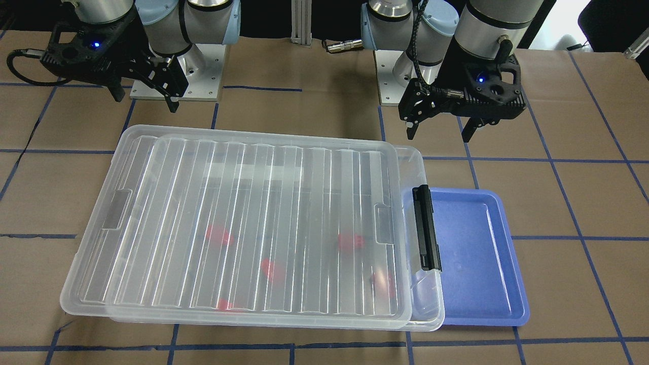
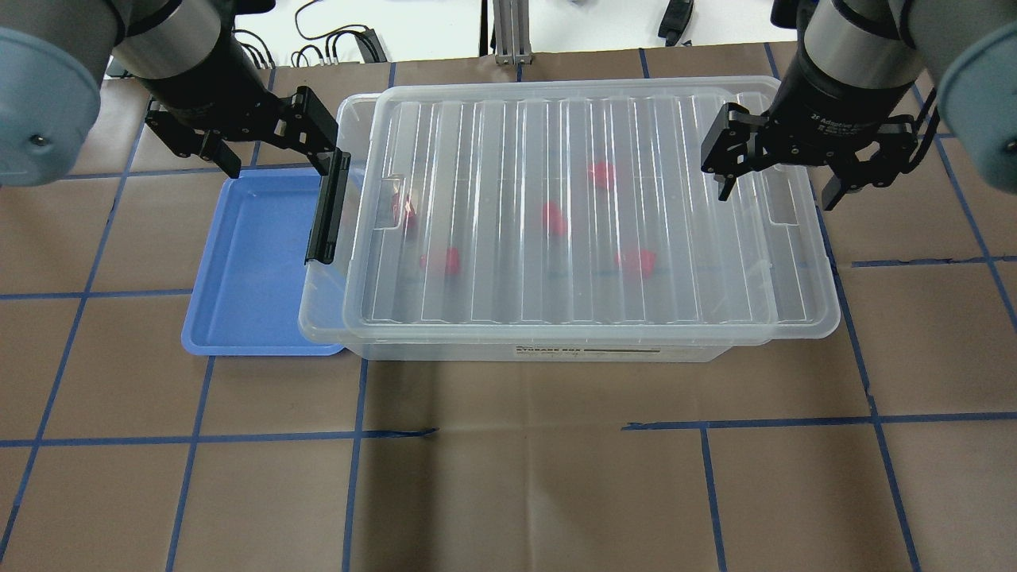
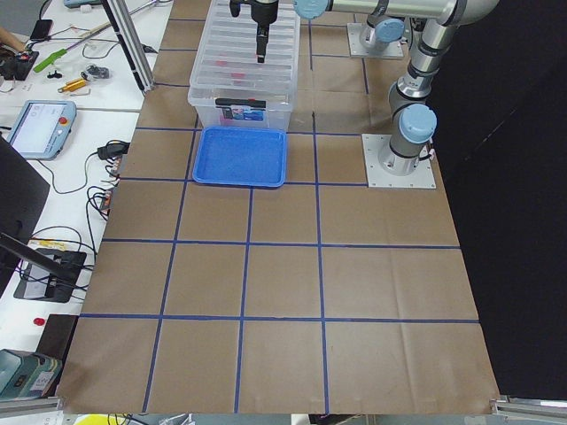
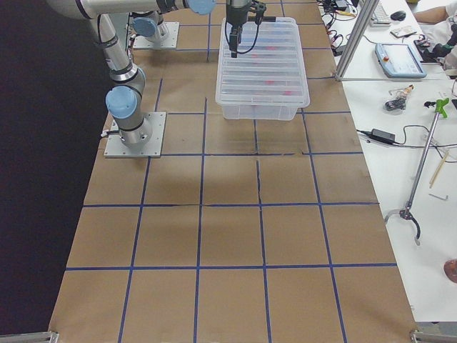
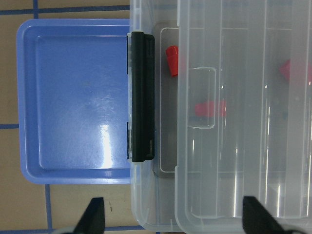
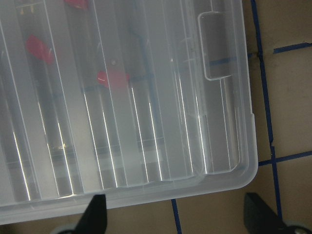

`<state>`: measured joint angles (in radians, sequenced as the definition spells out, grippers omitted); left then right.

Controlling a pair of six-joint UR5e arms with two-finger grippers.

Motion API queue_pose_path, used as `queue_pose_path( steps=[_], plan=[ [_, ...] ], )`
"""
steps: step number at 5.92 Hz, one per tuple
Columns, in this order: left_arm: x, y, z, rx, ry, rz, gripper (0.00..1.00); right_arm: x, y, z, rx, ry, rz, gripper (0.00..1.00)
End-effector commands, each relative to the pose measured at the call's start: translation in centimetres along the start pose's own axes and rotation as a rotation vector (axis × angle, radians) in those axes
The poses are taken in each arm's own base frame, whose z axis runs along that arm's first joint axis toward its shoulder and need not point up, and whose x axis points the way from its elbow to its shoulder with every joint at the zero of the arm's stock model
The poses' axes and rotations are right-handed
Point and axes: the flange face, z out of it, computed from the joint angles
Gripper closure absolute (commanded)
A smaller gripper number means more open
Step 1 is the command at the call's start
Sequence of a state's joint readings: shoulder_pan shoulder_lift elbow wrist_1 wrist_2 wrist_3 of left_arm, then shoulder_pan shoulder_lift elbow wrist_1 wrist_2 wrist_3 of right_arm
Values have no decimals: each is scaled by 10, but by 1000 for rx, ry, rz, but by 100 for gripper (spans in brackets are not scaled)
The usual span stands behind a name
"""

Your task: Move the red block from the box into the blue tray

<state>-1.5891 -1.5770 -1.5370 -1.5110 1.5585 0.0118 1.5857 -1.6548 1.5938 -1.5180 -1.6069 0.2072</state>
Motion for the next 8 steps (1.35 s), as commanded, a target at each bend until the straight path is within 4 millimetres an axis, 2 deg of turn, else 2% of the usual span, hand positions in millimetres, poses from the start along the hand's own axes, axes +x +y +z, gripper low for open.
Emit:
queue_pose_path(
  steps=[1,3,4,5,6,7,8],
  plan=[
    [0,0,0,-2,0,1,2,0,1,-1,-1,3,-2,0],
    [0,0,0,0,0,-1,2,4,-3,1,-1,9,4,0],
    [0,0,0,-2,0,1,2,18,-13,1,11,4,-52,0],
    [0,0,0,-2,0,1,2,55,-31,5,9,-1,-109,0],
    [0,0,0,-2,0,1,2,102,-53,18,-10,-2,-88,0],
    [0,0,0,-2,0,1,2,118,-75,39,-28,-3,-75,0],
    [0,0,0,-2,0,1,2,118,-97,69,-26,-6,-67,0]
  ],
)
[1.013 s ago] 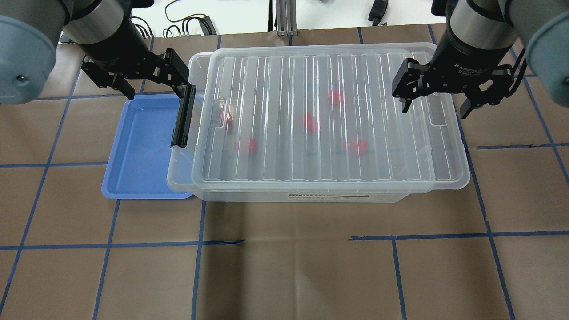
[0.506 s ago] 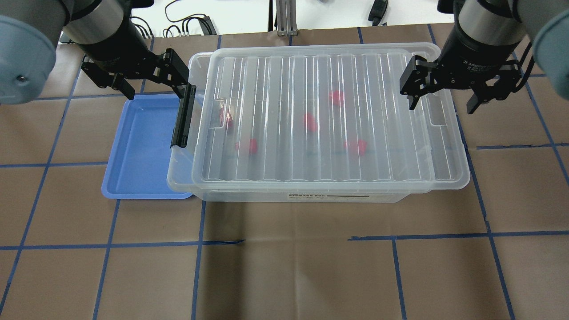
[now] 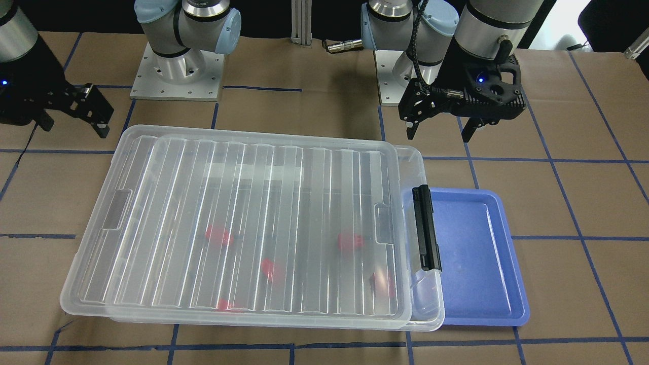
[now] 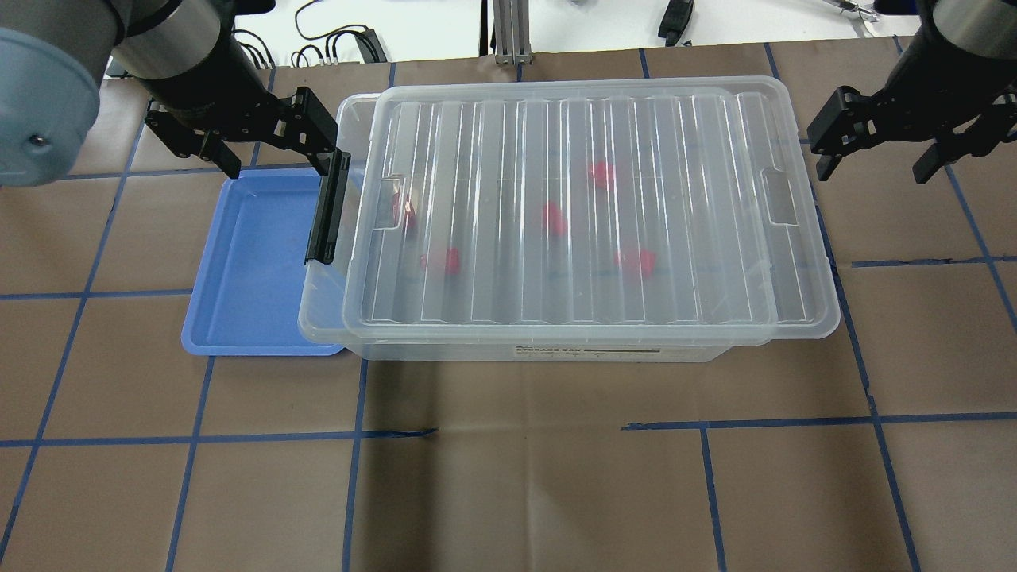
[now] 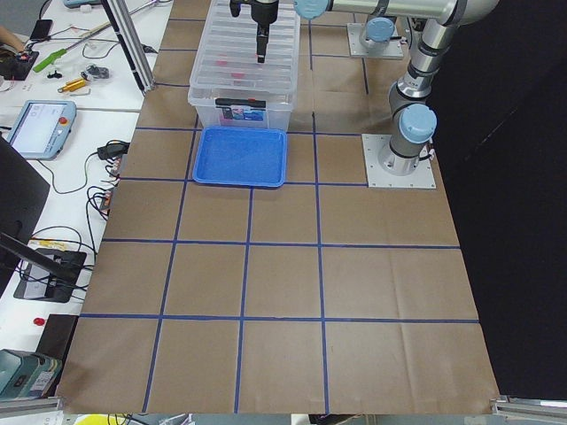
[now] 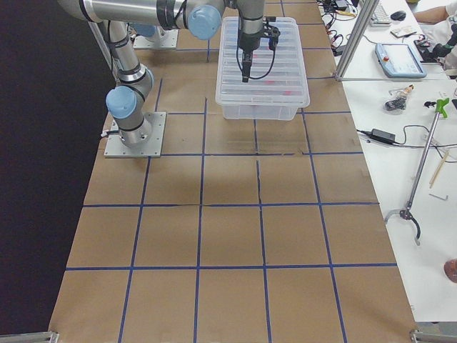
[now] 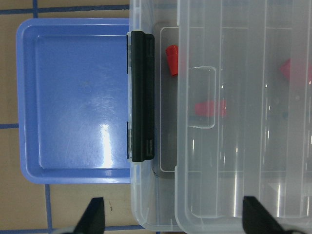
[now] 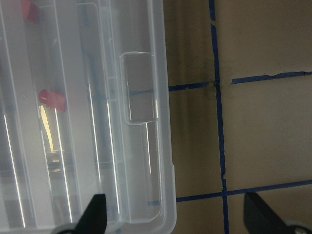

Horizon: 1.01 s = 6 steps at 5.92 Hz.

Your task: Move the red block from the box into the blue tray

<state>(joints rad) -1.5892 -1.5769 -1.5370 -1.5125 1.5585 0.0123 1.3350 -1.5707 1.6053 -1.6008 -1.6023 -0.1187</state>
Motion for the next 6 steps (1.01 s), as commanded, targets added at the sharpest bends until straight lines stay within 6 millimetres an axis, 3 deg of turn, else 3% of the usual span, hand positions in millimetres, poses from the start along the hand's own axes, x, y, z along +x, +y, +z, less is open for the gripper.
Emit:
queue_pose_path(
  steps=[1,2,6],
  plan=[
    [-1,0,0,0,0,-2,2,8,-21,53,-23,-4,9,0],
    [0,0,0,0,0,-2,2,6,-11,78,-41,-6,10,0],
    [0,0,0,0,0,-2,2,9,-10,121,-40,2,-23,0]
  ],
)
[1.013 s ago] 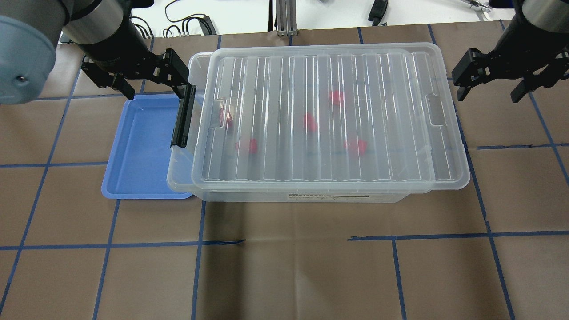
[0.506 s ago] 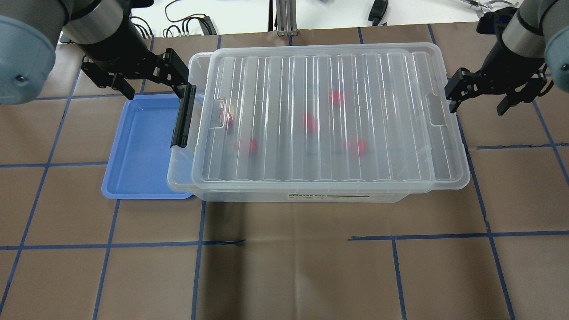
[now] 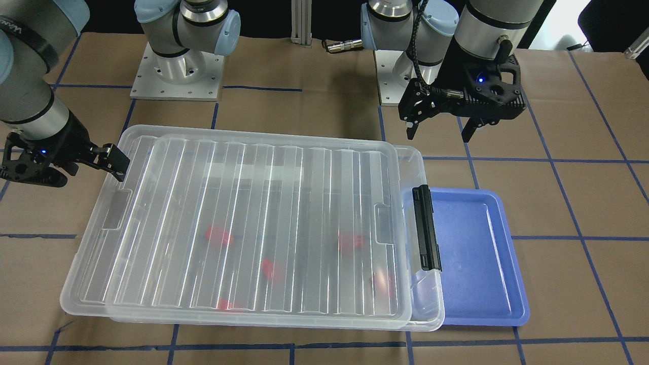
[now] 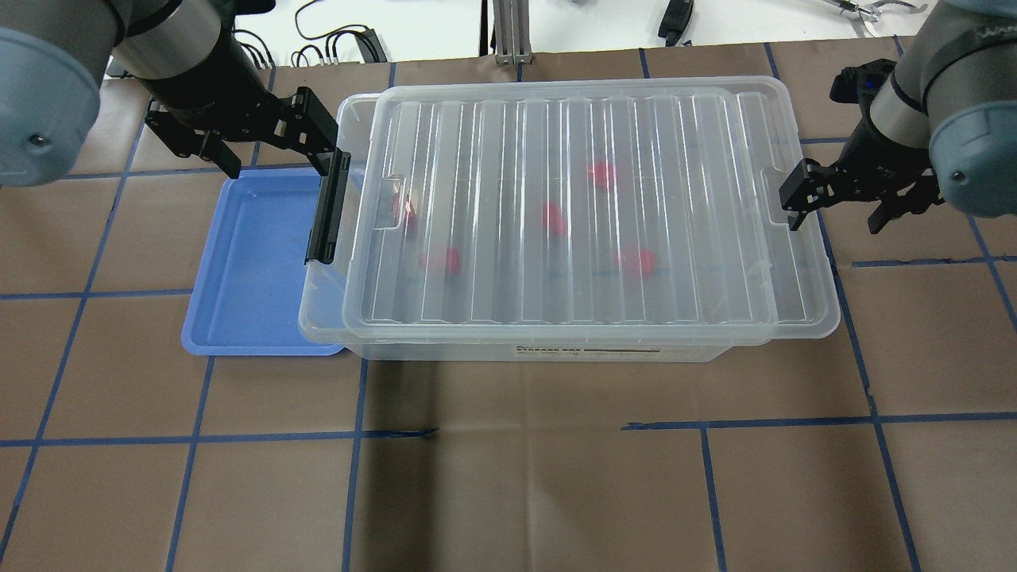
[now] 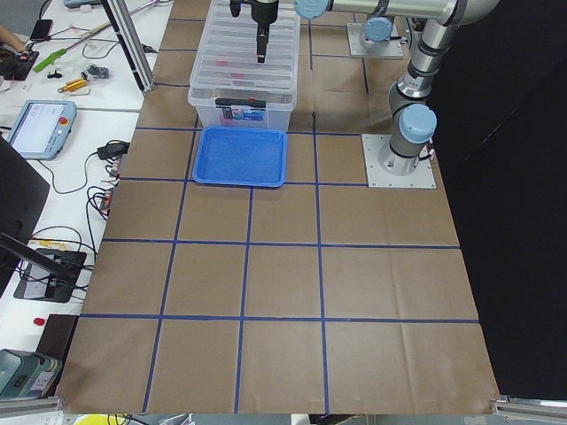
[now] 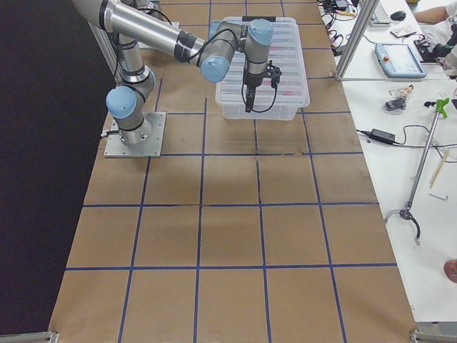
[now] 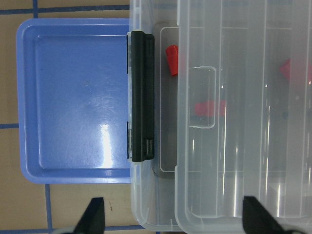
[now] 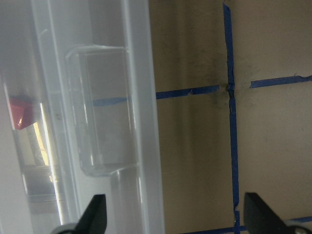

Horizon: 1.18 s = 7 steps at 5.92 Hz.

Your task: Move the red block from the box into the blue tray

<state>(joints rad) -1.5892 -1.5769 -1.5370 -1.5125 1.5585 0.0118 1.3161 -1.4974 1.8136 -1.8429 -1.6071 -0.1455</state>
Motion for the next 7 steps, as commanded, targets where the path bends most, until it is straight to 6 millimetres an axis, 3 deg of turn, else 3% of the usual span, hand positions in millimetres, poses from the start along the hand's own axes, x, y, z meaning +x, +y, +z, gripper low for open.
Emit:
queue_pose_path(
  steps=[1,5,7],
  plan=[
    [0,0,0,0,0,0,2,11,-4,8,14,10,-32,0],
    [0,0,0,0,0,-1,2,62,-13,14,29,13,-103,0],
    [0,0,0,0,0,-1,2,101,-14,11,54,26,-151,0]
  ],
)
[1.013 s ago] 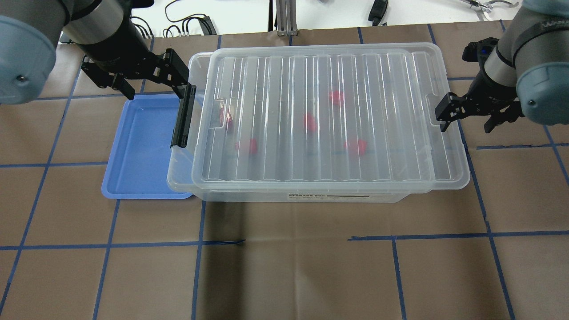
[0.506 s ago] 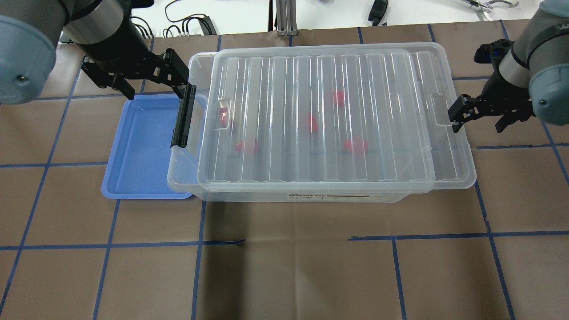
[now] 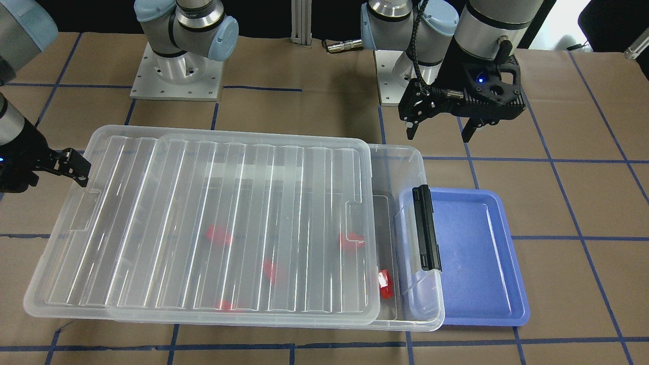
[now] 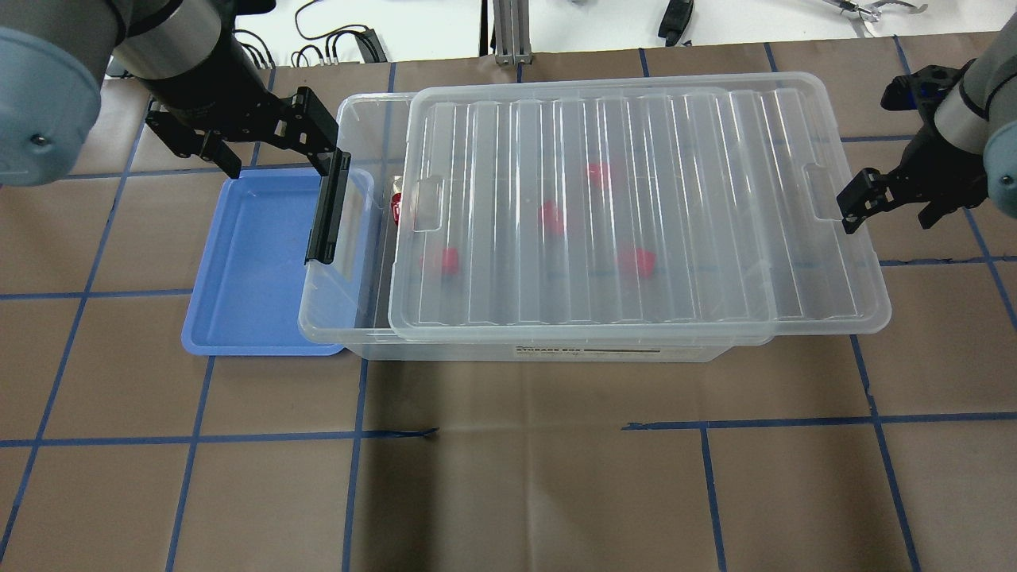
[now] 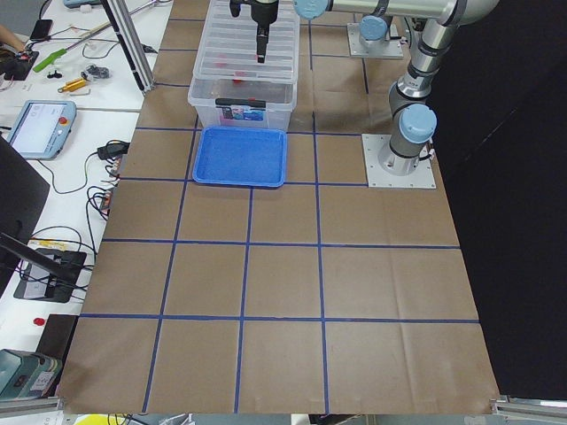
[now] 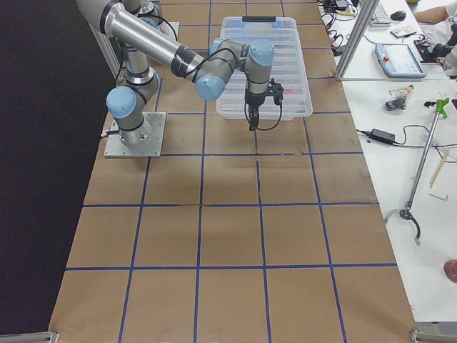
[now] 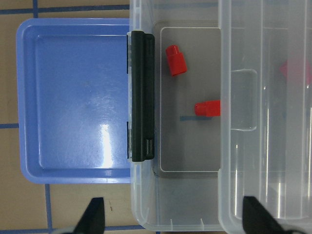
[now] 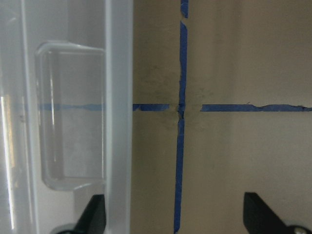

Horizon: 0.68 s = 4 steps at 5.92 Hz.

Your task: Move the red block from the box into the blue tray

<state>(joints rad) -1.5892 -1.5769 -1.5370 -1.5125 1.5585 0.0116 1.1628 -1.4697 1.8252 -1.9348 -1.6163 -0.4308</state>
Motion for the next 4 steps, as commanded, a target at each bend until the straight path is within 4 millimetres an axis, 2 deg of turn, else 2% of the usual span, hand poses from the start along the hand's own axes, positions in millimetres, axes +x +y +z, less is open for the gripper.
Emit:
queue_pose_path(
  steps=[1,4],
  plan=[
    [0,0,0,0,0,1,2,40,4,-4,32,50,-50,0],
    [0,-1,0,1,0,-1,2,90,20,-3,20,59,-92,0]
  ],
)
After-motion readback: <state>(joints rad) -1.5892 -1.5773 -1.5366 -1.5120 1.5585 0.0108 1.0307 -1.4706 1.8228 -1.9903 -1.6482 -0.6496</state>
